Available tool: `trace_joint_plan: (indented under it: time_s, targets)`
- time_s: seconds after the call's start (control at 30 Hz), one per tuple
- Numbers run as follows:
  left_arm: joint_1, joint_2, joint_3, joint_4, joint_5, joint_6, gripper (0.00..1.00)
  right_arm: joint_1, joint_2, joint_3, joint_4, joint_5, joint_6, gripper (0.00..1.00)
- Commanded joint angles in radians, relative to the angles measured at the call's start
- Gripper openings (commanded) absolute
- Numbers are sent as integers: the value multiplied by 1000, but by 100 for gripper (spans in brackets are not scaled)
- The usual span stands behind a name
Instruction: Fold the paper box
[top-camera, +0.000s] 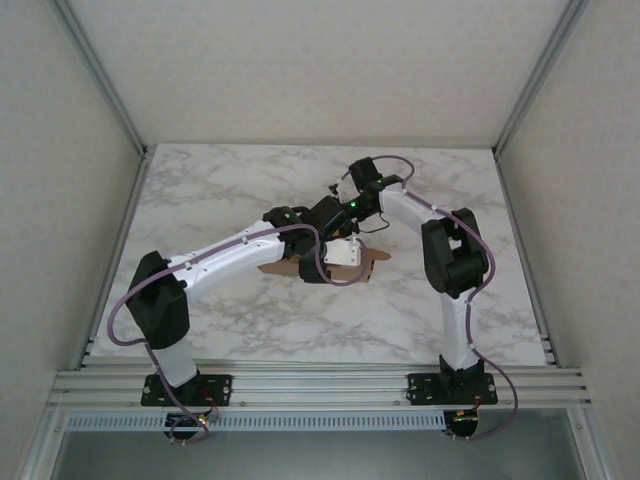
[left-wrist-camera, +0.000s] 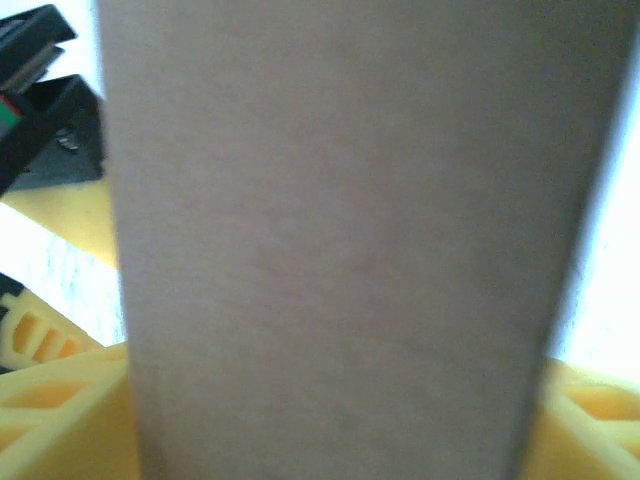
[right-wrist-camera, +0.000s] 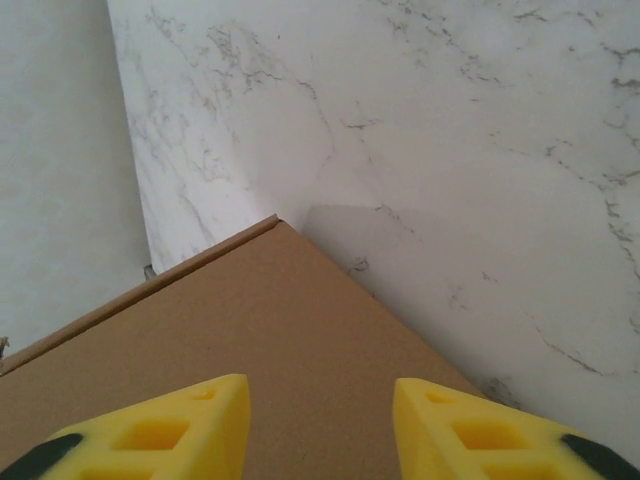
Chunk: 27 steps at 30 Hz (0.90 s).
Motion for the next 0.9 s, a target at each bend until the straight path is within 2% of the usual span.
trace_joint_plan:
  time_s: [0.0, 0.13, 0.17, 0.27, 0.4, 0.6, 0.87]
  targets:
    - [6, -8, 8, 44, -24, -1, 82, -4, 22, 9, 16, -55, -8, 47]
    - [6, -36, 8, 74, -37, 11, 93, -10, 19, 13, 18, -43, -10, 55]
    - [7, -43, 8, 79, -42, 15, 99, -10, 18, 14, 18, -39, -13, 57]
    - [7, -67, 5, 96, -45, 19, 100, -14, 10, 25, 12, -14, -10, 65]
    - [6, -99, -14, 140, -47, 11, 100, -13, 11, 44, 3, -5, -9, 70]
    - [4, -168, -49, 198, -54, -24, 100, -14, -6, 41, 1, 14, -15, 72]
    - [3, -296, -113, 266, -5, -40, 100, -10, -15, 64, -14, 19, -34, 71]
